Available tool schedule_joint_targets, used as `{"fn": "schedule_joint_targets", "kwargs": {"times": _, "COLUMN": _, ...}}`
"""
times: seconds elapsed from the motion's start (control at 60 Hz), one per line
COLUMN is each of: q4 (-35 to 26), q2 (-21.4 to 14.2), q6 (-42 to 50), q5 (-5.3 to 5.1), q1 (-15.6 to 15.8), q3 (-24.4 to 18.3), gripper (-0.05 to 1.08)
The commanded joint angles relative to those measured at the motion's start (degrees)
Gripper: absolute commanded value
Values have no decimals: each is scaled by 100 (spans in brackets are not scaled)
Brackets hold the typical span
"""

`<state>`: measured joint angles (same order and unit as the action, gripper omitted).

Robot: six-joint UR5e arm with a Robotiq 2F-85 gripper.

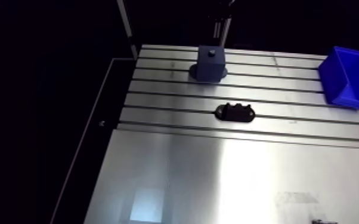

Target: Pick up the M10 bolt and insert it into the hex recess until seated.

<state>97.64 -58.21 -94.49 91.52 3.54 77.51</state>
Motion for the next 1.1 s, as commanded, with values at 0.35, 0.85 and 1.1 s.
{"fn": "schedule_joint_targets", "kwargs": {"times": 0.35, "q4": 457, "q2": -52, "q6": -36, "q5": 1, "q1": 23, "q3": 353, "gripper": 106}}
{"fn": "schedule_joint_targets", "kwargs": {"times": 0.85, "q4": 623, "q2": -175, "q6": -56, "q5": -7, "q1": 59, "q3": 632, "gripper": 107}}
{"fn": "schedule_joint_targets", "kwargs": {"times": 1.1, "q4": 880, "q2": -229, "q6": -56, "q5": -7, "q1": 51, "q3": 786, "gripper": 106}}
